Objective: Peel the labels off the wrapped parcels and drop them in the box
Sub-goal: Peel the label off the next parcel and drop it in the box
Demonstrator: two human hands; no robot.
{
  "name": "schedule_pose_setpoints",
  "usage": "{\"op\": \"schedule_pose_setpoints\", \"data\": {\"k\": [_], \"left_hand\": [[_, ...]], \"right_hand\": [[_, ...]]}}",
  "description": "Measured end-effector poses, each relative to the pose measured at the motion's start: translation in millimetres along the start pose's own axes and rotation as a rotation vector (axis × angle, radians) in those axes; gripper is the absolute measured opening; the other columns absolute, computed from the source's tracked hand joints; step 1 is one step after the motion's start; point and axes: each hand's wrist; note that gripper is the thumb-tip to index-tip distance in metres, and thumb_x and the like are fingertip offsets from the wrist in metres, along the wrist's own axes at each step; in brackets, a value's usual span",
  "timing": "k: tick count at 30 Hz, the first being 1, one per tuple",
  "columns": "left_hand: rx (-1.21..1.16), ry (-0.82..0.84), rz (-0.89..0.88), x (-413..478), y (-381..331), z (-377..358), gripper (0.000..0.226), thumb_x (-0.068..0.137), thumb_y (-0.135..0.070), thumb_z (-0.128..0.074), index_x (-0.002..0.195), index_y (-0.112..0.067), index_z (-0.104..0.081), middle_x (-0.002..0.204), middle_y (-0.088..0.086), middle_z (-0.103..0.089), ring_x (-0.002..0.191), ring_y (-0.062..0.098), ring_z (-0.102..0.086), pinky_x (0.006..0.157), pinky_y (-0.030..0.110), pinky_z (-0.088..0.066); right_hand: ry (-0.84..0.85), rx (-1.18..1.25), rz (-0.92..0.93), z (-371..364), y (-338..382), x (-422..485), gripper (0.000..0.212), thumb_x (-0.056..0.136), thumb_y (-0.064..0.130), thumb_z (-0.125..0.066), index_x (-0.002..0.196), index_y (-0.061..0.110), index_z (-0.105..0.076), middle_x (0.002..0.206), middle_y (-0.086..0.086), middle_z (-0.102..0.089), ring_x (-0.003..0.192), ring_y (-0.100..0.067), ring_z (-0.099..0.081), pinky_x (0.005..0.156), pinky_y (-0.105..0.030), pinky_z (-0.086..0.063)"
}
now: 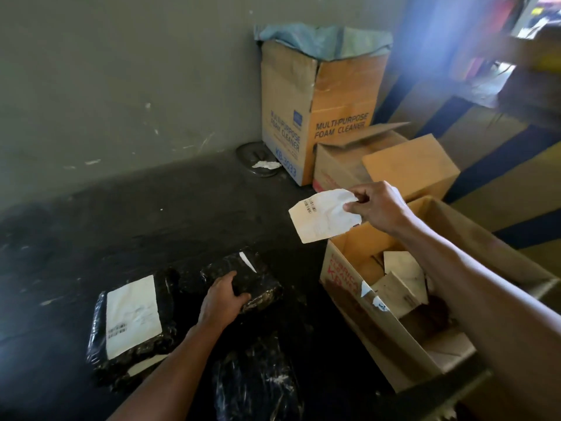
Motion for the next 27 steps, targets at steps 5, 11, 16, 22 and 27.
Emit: {"op": "schedule_pose_setpoints", "data": {"k": [5, 11, 16, 22, 27], "left_hand": [[-0.058, 0.030, -0.197, -12, -58, -13, 0.067, 0.088, -0.034, -0.069, 0.147, -0.019, -0.041, 0.146, 0.002, -0.047, 0.134, 0.015, -0.044, 0.108, 0.028, -0.036], [-0.073, 0.071, -0.453, -34, -135, -43, 0.080, 0.091, -0.037, -0.065, 0.155, -0.023, -0.019, 0.158, -0.001, -0.028, 0.143, 0.014, -0.030, 0.110, 0.027, -0.029], [0.005, 0.135, -0.597, -40, -174, -60, 0.076, 0.094, -0.030, -0.058, 0.156, -0.019, -0.014, 0.162, 0.001, -0.015, 0.148, 0.017, -0.015, 0.114, 0.031, -0.026], [0.180, 0.238, -0.541, -46, -194, -75, 0.077, 0.097, -0.051, -0.048, 0.155, -0.012, -0.017, 0.164, 0.006, -0.006, 0.150, 0.021, -0.007, 0.117, 0.038, -0.023], [0.206, 0.195, -0.562, -43, -191, -72, 0.085, 0.093, -0.056, -0.052, 0.155, -0.010, -0.016, 0.163, 0.007, -0.013, 0.149, 0.019, -0.013, 0.116, 0.035, -0.024]], "right_hand": [[-0.112, 0.014, -0.096, 30, -31, -28, 0.028, 0.087, 0.016, -0.078, 0.112, 0.015, -0.066, 0.091, -0.004, -0.067, 0.075, -0.020, -0.061, 0.055, -0.022, -0.046], [-0.094, -0.033, -0.336, 37, -66, -73, 0.014, 0.086, 0.021, -0.076, 0.089, 0.011, -0.067, 0.091, -0.004, -0.066, 0.074, -0.015, -0.058, 0.057, -0.027, -0.047], [-0.062, 0.065, -0.477, 31, -86, -103, 0.015, 0.086, 0.028, -0.076, 0.086, 0.013, -0.073, 0.092, 0.001, -0.068, 0.081, -0.015, -0.061, 0.065, -0.031, -0.050], [-0.111, 0.183, -0.590, 8, -109, -125, 0.027, 0.091, 0.030, -0.071, 0.068, 0.016, -0.073, 0.086, -0.003, -0.069, 0.079, -0.019, -0.065, 0.071, -0.038, -0.055], [-0.094, 0.180, -0.532, 0, -112, -133, 0.018, 0.092, 0.020, -0.071, 0.077, 0.011, -0.075, 0.091, -0.012, -0.070, 0.081, -0.024, -0.067, 0.060, -0.029, -0.052]]}}
Point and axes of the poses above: each hand's wrist, its own x-axis towards the middle knuckle, its own z-axis out of the back of the hand, y = z × x
